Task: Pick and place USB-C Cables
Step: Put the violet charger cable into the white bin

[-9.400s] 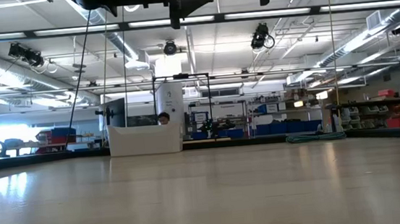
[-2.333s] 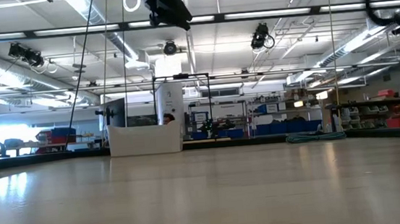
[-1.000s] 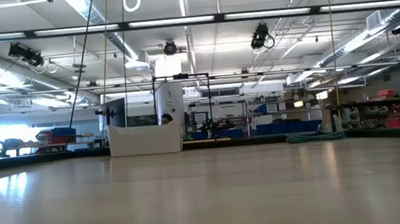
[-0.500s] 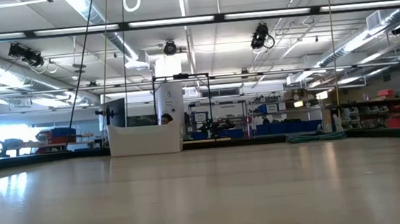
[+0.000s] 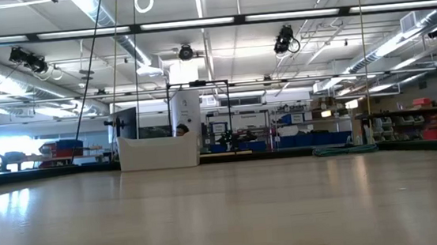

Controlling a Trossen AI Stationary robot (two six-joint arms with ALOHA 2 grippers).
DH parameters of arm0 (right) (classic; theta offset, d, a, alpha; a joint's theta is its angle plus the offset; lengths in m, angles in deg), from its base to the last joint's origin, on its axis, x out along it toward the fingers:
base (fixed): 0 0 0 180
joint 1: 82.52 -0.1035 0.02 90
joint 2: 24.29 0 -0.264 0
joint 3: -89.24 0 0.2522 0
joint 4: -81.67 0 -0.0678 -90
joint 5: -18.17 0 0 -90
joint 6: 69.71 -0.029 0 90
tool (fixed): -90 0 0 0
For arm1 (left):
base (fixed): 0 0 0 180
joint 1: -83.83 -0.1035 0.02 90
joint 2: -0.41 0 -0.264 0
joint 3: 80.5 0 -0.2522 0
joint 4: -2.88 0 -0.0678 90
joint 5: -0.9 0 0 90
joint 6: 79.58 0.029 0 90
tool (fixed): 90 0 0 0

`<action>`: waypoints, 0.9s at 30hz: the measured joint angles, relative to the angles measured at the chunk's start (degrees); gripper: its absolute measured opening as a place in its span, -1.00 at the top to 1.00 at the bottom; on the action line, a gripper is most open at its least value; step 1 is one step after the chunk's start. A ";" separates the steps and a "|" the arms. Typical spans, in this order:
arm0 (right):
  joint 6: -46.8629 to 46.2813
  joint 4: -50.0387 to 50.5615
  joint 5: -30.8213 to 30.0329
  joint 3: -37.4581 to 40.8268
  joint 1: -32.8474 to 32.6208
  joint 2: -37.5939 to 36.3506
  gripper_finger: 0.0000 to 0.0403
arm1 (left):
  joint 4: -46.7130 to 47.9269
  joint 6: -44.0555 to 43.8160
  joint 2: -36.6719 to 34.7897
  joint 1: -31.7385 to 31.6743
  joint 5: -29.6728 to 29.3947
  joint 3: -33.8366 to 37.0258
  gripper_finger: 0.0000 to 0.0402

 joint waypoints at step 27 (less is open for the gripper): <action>-3.66 3.42 -6.26 0.02 -2.38 2.70 0.40 | -1.33 38.87 11.52 -30.79 -6.84 32.53 0.84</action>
